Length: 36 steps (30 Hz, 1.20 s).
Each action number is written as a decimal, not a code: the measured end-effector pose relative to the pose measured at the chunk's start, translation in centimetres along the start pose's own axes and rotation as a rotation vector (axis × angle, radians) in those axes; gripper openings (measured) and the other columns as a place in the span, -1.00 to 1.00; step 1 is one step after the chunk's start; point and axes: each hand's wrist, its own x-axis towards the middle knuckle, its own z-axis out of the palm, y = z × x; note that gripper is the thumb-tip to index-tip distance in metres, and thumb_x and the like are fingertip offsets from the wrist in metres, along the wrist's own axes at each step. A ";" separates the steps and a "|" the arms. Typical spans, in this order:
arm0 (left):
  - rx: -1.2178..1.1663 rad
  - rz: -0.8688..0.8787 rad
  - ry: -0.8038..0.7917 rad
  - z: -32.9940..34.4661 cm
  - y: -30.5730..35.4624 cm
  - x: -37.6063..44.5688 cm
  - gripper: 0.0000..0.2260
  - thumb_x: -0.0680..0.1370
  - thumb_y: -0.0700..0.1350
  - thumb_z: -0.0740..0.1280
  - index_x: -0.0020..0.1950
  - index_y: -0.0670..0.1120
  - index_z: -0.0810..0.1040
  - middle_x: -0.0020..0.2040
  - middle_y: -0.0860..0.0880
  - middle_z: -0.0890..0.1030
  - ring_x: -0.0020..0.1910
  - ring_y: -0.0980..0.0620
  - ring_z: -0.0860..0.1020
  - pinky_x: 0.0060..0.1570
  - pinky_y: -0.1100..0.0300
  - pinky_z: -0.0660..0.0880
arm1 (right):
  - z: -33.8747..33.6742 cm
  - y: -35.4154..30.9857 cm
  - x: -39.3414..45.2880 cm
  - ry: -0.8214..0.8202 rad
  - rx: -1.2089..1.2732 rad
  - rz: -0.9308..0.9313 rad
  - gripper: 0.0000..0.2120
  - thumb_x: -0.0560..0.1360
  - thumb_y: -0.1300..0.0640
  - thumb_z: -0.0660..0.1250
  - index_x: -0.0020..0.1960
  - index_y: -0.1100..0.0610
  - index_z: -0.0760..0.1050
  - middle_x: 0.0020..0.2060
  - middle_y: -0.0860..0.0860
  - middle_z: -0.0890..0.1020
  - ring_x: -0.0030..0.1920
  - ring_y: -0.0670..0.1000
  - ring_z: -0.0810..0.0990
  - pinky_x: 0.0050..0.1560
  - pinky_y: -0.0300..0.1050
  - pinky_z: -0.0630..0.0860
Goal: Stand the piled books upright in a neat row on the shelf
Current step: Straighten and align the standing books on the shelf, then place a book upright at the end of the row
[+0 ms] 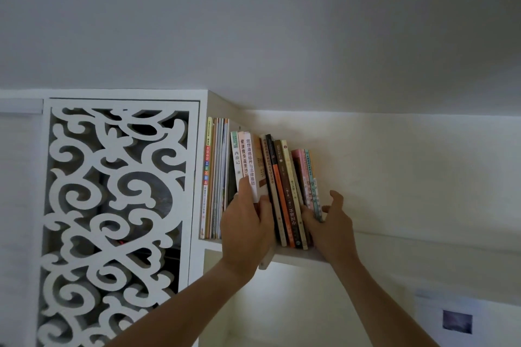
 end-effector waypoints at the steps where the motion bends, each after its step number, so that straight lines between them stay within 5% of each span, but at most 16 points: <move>1: -0.013 0.011 0.003 -0.2 0.3 -0.3 -0.83 0.72 0.04 0.23 0.22 -0.02 0.42 0.01 0.12 0.66 -0.12 0.16 0.71 -0.28 0.17 0.69 | 0.1 -0.2 -0.2 0.014 0.004 -0.008 -0.25 0.55 -0.17 0.34 0.57 0.06 0.06 0.20 0.12 0.61 0.02 0.10 0.68 0.00 0.08 0.68; 4: -0.045 0.007 0.000 -0.8 1.0 -1.2 -0.83 0.71 0.04 0.25 0.23 -0.01 0.43 0.06 0.13 0.67 -0.08 0.14 0.72 -0.26 0.16 0.69 | 0.3 -0.5 -0.6 0.077 -0.005 -0.043 -0.30 0.58 -0.16 0.21 0.59 -0.05 -0.04 0.25 0.14 0.55 0.00 0.09 0.67 -0.06 0.11 0.69; 7: -0.043 0.016 0.017 -1.5 1.6 -1.9 -0.81 0.70 0.06 0.25 0.23 -0.01 0.45 0.09 0.16 0.66 -0.07 0.16 0.71 -0.24 0.16 0.69 | 0.2 -0.8 -1.0 0.091 -0.092 -0.073 -0.19 0.60 -0.04 0.28 0.63 -0.01 -0.19 0.33 0.18 0.43 0.14 0.16 0.60 0.01 0.14 0.65; 11: -0.033 0.064 0.046 -2.0 2.9 -3.0 -0.76 0.67 0.09 0.23 0.23 -0.01 0.45 0.13 0.11 0.67 -0.07 0.15 0.71 -0.27 0.18 0.69 | 0.2 -0.2 -0.5 0.031 -0.164 0.007 0.03 0.51 -0.21 0.41 0.63 -0.03 -0.28 0.18 0.15 0.60 0.02 0.18 0.68 -0.13 0.07 0.62; 18: -0.046 0.377 -0.001 -2.7 4.7 -4.4 -0.76 0.69 -0.01 0.23 0.29 -0.10 0.41 0.19 -0.08 0.66 -0.06 0.07 0.69 -0.31 0.19 0.65 | -0.4 -0.1 -0.5 0.189 -0.016 0.118 -0.57 0.59 0.03 0.32 0.31 0.20 0.25 0.05 0.28 0.62 -0.18 0.22 0.56 -0.20 -0.04 0.44; 22: -0.070 0.375 -0.034 -1.8 6.2 -4.6 -0.70 0.71 0.12 0.14 0.34 -0.03 0.34 0.22 -0.12 0.64 -0.10 0.01 0.69 -0.33 0.13 0.67 | -1.8 0.1 -0.9 0.351 0.152 0.224 -0.58 0.54 0.15 0.36 0.28 0.28 0.29 0.02 0.35 0.60 -0.04 0.36 0.61 -0.17 -0.03 0.35; 26: -0.153 0.409 0.034 -0.7 8.1 -4.1 -0.66 0.72 0.13 0.11 0.35 -0.07 0.35 0.23 -0.07 0.60 -0.10 0.03 0.63 -0.29 0.28 0.61 | -3.3 0.5 -0.9 0.414 0.183 0.242 -0.56 0.51 0.17 0.36 0.29 0.26 0.29 -0.10 0.28 0.58 -0.15 0.30 0.58 -0.19 -0.02 0.35; 31: -0.269 0.296 0.020 0.8 10.4 -3.4 -0.76 0.67 0.11 0.21 0.29 0.10 0.33 0.18 0.44 0.51 0.05 0.11 0.67 -0.16 0.19 0.70 | -3.9 1.0 -0.7 0.417 0.172 0.239 -0.52 0.52 0.13 0.41 0.33 0.22 0.29 -0.02 0.31 0.63 -0.07 0.38 0.64 -0.17 0.05 0.45; 36: 0.022 0.209 0.041 3.5 8.0 -2.2 -0.80 0.68 0.12 0.12 0.25 0.09 0.29 0.08 0.07 0.64 -0.19 0.22 0.62 -0.27 0.50 0.55 | -4.1 1.8 -0.8 0.415 0.232 0.241 -0.54 0.60 0.04 0.34 0.40 0.21 0.29 0.06 0.32 0.63 0.00 0.39 0.63 -0.08 0.07 0.47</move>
